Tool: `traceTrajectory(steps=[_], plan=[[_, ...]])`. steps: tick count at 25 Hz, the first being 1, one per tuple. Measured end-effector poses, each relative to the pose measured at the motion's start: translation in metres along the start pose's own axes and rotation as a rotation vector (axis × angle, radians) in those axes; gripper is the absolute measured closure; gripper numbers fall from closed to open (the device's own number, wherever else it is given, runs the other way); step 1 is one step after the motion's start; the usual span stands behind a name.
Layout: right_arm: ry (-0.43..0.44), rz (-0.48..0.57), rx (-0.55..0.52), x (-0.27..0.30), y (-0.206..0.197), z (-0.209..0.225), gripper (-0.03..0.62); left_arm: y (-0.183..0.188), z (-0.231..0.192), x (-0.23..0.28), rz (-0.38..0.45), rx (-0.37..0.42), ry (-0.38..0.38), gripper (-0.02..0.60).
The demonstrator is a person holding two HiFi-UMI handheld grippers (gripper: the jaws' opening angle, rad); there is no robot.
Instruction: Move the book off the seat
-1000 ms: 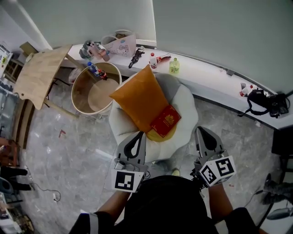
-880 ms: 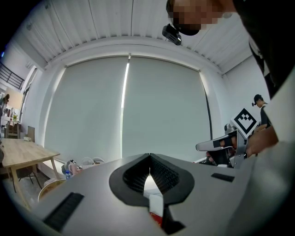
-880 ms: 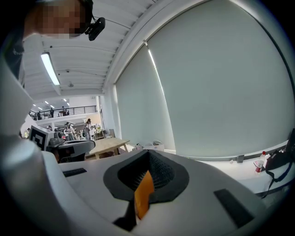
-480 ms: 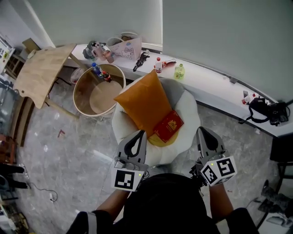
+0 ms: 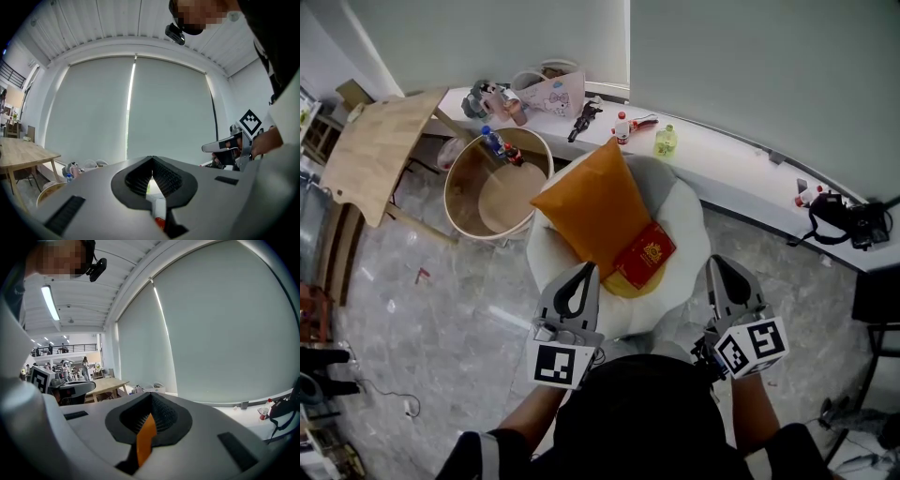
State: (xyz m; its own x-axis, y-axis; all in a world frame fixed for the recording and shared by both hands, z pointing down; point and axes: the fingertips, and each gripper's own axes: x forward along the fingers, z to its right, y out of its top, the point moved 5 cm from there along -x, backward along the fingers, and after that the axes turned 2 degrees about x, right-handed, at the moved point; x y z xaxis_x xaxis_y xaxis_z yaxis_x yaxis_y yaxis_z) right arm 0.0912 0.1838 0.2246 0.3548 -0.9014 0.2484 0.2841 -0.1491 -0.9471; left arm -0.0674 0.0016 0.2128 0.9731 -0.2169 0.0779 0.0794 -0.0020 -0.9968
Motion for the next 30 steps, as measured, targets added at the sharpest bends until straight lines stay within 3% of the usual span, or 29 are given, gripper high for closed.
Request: traceTrajectory(steps=[30], plan=[[-0.019,-0.01,-0.027,-0.0056,0.0018,-0.0049,0.586,-0.003,0.0009,-0.0051,0.011,-0.044,-0.008,0.571]])
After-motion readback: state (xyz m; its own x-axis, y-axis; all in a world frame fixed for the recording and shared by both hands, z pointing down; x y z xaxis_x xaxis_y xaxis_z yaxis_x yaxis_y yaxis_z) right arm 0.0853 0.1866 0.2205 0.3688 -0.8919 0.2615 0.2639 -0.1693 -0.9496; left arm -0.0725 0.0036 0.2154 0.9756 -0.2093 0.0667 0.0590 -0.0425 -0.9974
